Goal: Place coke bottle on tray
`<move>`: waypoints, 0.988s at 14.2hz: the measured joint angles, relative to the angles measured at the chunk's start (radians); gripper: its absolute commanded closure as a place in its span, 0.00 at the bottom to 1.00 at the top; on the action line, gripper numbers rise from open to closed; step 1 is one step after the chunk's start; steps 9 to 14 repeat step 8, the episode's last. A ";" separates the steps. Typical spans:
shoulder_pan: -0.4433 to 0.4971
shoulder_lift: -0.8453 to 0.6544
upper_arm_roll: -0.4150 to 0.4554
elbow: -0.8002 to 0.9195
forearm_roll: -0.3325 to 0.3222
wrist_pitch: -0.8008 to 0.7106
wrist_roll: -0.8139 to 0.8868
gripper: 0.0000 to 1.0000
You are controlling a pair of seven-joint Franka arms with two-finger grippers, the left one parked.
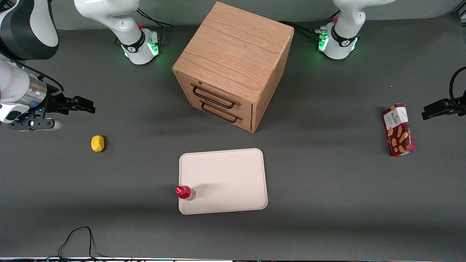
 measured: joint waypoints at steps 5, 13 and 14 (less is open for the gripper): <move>-0.024 0.004 0.005 0.085 -0.003 -0.028 0.000 0.00; -0.034 0.027 0.031 0.117 -0.003 -0.048 0.000 0.00; -0.034 0.027 0.031 0.117 -0.003 -0.048 0.000 0.00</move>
